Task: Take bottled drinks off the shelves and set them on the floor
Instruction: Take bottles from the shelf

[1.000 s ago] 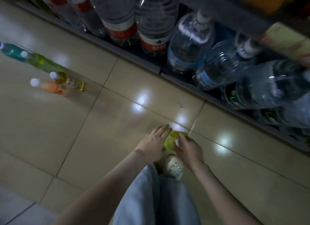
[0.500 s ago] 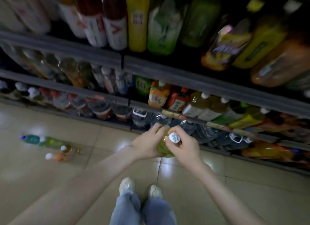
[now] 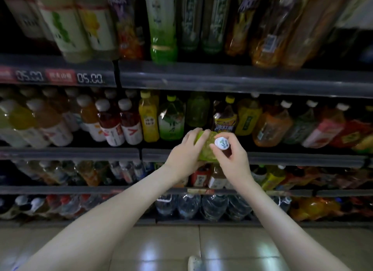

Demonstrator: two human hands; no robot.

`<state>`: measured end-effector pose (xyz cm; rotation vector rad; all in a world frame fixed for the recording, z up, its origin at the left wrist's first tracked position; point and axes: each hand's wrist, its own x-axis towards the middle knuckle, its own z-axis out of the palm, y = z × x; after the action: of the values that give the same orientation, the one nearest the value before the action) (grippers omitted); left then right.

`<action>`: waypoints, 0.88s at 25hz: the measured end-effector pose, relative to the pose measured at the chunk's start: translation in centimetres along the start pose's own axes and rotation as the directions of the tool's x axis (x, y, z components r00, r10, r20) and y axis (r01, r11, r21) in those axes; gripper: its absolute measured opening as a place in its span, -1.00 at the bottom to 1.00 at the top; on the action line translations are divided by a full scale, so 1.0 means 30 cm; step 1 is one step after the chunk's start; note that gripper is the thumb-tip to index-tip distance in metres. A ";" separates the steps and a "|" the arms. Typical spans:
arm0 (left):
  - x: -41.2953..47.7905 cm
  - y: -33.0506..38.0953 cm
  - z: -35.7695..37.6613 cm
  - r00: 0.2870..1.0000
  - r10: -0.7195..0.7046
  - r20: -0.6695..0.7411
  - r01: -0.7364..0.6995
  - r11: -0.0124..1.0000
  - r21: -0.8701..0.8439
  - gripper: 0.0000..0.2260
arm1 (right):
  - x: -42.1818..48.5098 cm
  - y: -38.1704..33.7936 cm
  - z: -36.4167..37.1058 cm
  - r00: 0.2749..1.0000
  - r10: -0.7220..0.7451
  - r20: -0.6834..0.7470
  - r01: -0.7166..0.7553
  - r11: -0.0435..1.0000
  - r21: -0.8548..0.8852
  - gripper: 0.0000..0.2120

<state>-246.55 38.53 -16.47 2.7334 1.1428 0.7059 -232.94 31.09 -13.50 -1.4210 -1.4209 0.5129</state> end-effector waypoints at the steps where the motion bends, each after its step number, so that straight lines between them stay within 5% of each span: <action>1: 0.020 -0.011 0.004 1.000 -0.008 -0.022 0.009 1.000 0.023 -0.17 | 0.031 0.011 0.006 1.000 -0.016 -0.005 0.016 1.000 0.018 -0.81; 9: 0.160 -0.110 0.112 0.986 -0.115 -0.119 0.148 0.935 0.322 -0.24 | 0.280 0.170 0.069 0.991 -0.070 0.110 0.079 0.994 -0.079 -0.79; 15: 0.263 -0.155 0.164 0.955 -0.262 -0.139 0.295 0.883 0.365 -0.24 | 0.447 0.210 0.099 0.980 -0.071 0.184 0.123 0.949 -0.289 -0.69; 18: 0.308 -0.175 0.148 0.941 -0.302 -0.152 0.338 0.855 0.392 -0.23 | 0.495 0.224 0.124 0.980 -0.145 0.138 0.199 0.771 -0.605 -0.52; 22: 0.332 -0.217 0.154 0.923 -0.379 -0.060 0.362 0.810 0.462 -0.33 | 0.511 0.299 0.149 0.934 -0.155 0.321 0.352 0.542 -0.763 -0.25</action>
<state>-242.61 50.50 -18.48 2.7027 1.9914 0.3585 -229.18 48.56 -17.52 -1.8396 -2.1699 -0.2708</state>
